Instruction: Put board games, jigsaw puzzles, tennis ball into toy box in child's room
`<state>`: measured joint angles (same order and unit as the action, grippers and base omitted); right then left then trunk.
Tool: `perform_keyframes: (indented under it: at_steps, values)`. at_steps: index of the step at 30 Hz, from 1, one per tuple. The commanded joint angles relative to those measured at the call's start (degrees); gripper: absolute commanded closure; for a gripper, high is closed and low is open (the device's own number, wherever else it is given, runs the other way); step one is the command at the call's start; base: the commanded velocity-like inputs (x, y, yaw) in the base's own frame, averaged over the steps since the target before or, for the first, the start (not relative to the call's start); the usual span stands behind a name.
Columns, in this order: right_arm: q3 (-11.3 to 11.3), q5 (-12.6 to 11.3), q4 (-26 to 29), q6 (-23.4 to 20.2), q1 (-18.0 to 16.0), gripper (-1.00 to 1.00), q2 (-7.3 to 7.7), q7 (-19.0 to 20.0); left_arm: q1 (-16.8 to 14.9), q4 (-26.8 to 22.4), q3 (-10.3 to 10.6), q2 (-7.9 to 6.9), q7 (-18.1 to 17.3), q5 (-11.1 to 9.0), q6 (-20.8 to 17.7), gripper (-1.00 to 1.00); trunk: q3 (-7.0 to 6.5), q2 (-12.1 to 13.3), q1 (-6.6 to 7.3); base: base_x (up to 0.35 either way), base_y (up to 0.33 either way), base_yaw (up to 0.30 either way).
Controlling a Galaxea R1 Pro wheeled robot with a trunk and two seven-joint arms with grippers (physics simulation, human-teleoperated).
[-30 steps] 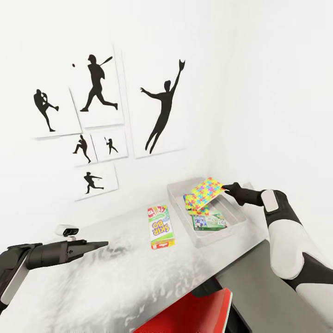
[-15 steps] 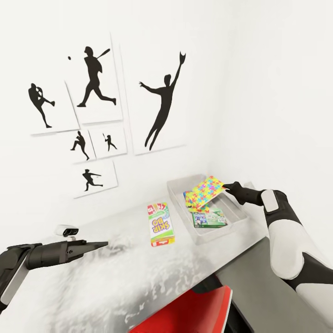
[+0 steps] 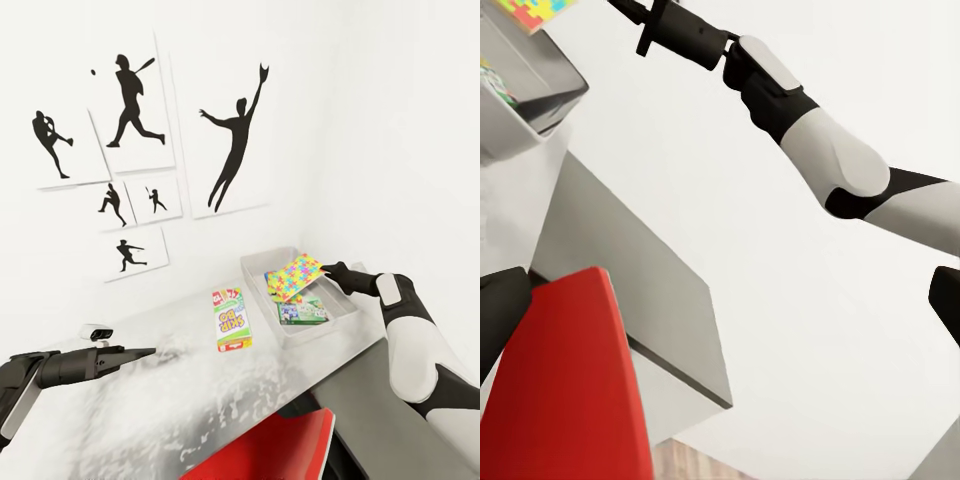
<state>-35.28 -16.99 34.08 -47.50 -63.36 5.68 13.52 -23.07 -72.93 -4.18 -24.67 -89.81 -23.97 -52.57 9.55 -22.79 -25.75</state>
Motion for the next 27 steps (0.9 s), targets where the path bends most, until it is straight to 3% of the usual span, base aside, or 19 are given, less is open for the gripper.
perform_keyframes:
  at_steps: [1, 11, 27]
  values:
    - [-0.3, 0.4, 0.0, -0.3, -0.1, 1.00, -0.04, 0.4, 0.0, 0.0, 0.0, -0.02, -0.2, 0.0, -0.6, -1.00, 0.22, -0.1, -0.03, 0.000, 0.000, 0.000]
    - [-0.3, 0.5, 0.1, -0.5, -0.1, 1.00, -0.15, 0.3, 0.0, 0.0, 0.0, -0.03, -0.2, 0.0, -0.6, -1.00, 1.05, -0.1, -0.03, 0.000, 0.000, 0.000]
    - [-0.5, 0.4, 0.1, -0.9, -0.1, 1.00, 0.02, 0.3, 0.0, 0.0, 0.0, -0.02, -0.2, 0.0, -0.6, -1.00, 1.14, -0.1, -0.03, 0.000, 0.000, 0.000]
